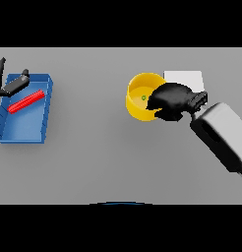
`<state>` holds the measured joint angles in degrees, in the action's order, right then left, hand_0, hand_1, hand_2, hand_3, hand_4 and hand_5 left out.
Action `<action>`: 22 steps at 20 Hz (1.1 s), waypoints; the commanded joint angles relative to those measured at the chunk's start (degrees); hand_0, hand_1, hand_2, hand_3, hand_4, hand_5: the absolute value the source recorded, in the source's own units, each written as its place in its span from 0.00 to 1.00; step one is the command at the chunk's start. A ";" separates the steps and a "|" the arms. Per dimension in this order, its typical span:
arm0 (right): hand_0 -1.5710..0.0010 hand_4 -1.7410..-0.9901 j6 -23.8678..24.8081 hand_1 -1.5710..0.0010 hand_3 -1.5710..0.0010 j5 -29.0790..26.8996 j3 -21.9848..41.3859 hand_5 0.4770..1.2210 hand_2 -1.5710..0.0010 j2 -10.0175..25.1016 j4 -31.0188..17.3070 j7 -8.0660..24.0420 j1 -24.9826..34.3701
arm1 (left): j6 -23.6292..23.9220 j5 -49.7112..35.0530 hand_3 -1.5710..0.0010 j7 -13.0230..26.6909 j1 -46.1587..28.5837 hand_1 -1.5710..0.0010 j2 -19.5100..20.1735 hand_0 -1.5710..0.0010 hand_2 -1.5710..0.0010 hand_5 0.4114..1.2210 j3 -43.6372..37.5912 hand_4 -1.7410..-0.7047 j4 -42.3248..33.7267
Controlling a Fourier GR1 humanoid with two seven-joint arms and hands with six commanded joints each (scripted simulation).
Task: Pick up the red beaker and tilt it to pour out 1 green nut into yellow bowl. Pick up the yellow bowl and place it on the metallic measuring scale.
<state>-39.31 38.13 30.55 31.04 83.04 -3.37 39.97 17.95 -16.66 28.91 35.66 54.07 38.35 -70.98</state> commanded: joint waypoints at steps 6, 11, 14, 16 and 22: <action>0.00 0.03 4.43 0.00 0.20 1.51 -3.41 1.00 0.00 3.01 -7.24 -0.63 4.09 | 0.53 0.24 1.00 1.92 0.16 1.00 0.70 1.00 1.00 0.40 0.13 0.91 -1.33; 0.00 0.03 7.60 0.00 0.23 0.86 -5.69 1.00 0.00 4.04 -16.27 -1.50 5.26 | 1.01 -0.06 1.00 4.38 -0.16 1.00 1.07 1.00 1.00 0.43 0.37 0.89 -3.22; 0.00 0.03 10.46 0.00 0.25 0.83 -5.69 1.00 0.00 4.35 -21.73 -3.25 6.39 | 1.01 0.04 1.00 5.50 0.33 1.00 1.09 1.00 1.00 0.45 0.32 0.88 -2.94; 0.00 0.03 12.74 0.00 0.25 1.52 -5.75 1.00 0.00 3.86 -26.51 -3.39 7.39 | 1.11 0.00 1.00 4.96 -0.59 1.00 1.56 1.00 1.00 0.45 0.34 0.89 -3.30; 0.00 0.02 18.42 0.00 0.12 2.96 -4.72 1.00 0.00 1.59 -37.33 -5.32 8.90 | 0.94 0.26 1.00 5.00 -0.51 1.00 1.75 1.00 1.00 0.42 0.42 0.90 -3.12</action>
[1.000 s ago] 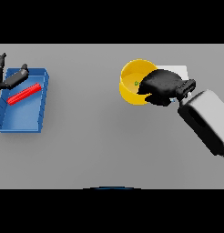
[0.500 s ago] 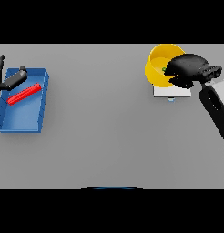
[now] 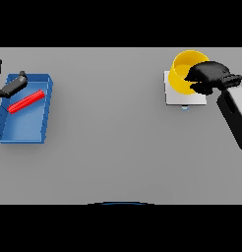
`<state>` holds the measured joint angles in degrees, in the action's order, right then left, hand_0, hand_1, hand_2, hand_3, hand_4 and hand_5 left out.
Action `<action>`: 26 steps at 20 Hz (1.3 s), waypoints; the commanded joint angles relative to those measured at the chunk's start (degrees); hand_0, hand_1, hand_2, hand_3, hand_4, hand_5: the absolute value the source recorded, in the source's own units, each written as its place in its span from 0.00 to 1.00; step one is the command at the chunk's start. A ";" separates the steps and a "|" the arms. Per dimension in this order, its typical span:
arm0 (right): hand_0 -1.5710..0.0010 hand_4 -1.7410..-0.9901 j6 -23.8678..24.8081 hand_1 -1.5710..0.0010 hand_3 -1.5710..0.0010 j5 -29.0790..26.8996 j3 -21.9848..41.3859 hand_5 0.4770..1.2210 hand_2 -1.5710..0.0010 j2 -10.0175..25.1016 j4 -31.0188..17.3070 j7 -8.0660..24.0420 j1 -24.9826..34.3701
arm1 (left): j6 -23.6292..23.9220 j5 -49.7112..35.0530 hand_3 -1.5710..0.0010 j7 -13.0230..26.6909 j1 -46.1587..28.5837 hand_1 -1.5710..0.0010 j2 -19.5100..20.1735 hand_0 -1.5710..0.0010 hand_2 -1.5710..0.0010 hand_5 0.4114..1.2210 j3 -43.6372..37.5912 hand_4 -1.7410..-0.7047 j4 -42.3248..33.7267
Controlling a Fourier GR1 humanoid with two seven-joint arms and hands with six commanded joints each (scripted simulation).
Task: Pick up the red beaker and tilt it to pour out 1 green nut into yellow bowl. Pick up the yellow bowl and place it on the metallic measuring scale.
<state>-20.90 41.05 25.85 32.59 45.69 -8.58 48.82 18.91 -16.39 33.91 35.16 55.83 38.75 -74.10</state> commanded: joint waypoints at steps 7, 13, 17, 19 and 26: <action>0.00 0.02 4.54 0.06 0.04 0.18 0.96 1.00 0.00 -2.77 -8.22 -1.50 1.52 | -0.20 -0.02 1.00 0.10 0.83 1.00 -0.88 1.00 1.00 0.39 0.03 0.90 0.77; 0.03 0.19 2.85 0.14 0.42 -1.35 0.46 0.88 0.14 -3.45 -12.33 -1.77 3.27 | -0.74 0.08 1.00 -0.13 1.19 1.00 -1.38 1.00 1.00 0.41 0.12 0.90 2.06; 0.60 0.39 1.67 0.65 0.57 -1.46 0.38 0.55 0.56 -3.49 -13.48 -1.86 4.10 | -0.84 0.21 1.00 -0.32 1.18 1.00 -2.32 1.00 1.00 0.41 0.64 0.90 2.21; 0.75 0.44 1.44 0.77 0.62 -1.36 0.49 0.46 0.67 -3.68 -14.46 -2.58 4.24 | -0.51 0.72 1.00 -0.16 1.33 1.00 -2.13 1.00 1.00 0.40 0.71 0.90 2.55; 0.95 0.55 1.09 0.95 0.75 0.36 2.13 0.35 0.89 -4.09 -16.49 -4.61 5.47 | -0.93 0.04 1.00 -0.18 2.39 1.00 -3.19 1.00 1.00 0.40 0.15 0.89 3.95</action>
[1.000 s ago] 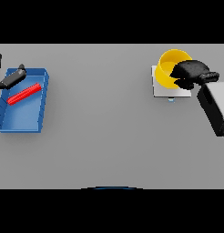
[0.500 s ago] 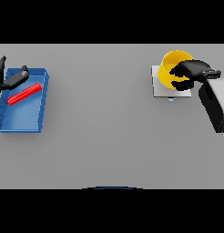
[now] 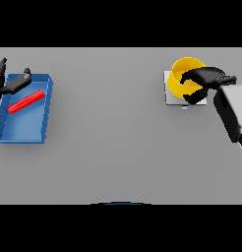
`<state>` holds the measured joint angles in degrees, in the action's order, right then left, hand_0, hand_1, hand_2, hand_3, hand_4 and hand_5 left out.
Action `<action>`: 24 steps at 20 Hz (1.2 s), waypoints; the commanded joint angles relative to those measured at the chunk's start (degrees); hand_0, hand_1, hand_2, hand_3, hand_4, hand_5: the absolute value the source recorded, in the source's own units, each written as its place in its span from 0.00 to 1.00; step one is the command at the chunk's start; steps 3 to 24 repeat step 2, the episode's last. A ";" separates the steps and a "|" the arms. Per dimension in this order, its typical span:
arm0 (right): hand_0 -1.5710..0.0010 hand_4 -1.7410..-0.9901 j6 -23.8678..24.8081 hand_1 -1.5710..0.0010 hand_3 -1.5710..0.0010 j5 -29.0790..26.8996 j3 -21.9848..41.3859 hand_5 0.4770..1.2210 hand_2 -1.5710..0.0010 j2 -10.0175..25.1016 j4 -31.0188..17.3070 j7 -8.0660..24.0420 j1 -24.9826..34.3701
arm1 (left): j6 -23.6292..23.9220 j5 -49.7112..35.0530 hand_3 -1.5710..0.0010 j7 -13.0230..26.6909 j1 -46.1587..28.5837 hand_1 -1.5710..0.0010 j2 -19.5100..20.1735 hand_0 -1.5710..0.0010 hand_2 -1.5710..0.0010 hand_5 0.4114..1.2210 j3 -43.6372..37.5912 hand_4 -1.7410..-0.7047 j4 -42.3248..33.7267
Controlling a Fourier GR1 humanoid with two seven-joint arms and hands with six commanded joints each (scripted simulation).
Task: Pick up the red beaker and tilt it to pour out 1 green nut into yellow bowl. Pick up the yellow bowl and place it on the metallic measuring scale.
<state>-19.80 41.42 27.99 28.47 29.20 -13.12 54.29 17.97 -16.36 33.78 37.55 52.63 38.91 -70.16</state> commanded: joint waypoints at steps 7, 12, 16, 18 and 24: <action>0.97 0.58 0.24 0.97 0.78 0.45 0.24 0.34 0.93 -0.31 -1.32 -0.65 0.60 | -0.24 0.01 1.00 -0.56 -0.01 1.00 -0.01 1.00 1.00 0.40 -0.06 0.89 0.48; 0.97 0.58 0.24 0.97 0.78 0.45 0.24 0.34 0.93 -0.31 -1.32 -0.65 0.60 | -0.24 0.01 1.00 -0.56 -0.01 1.00 -0.01 1.00 1.00 0.40 -0.06 0.89 0.48; 0.97 0.58 0.24 0.97 0.78 0.45 0.24 0.34 0.93 -0.31 -1.32 -0.65 0.60 | -0.24 0.01 1.00 -0.56 -0.01 1.00 -0.01 1.00 1.00 0.40 -0.06 0.89 0.48; 0.97 0.58 0.24 0.97 0.78 0.45 0.24 0.34 0.93 -0.31 -1.32 -0.65 0.60 | -0.24 0.01 1.00 -0.56 -0.01 1.00 -0.01 1.00 1.00 0.40 -0.06 0.89 0.48; 0.97 0.58 0.24 0.97 0.78 0.45 0.24 0.34 0.93 -0.31 -1.32 -0.65 0.60 | -0.24 0.01 1.00 -0.56 -0.01 1.00 -0.01 1.00 1.00 0.40 -0.06 0.89 0.48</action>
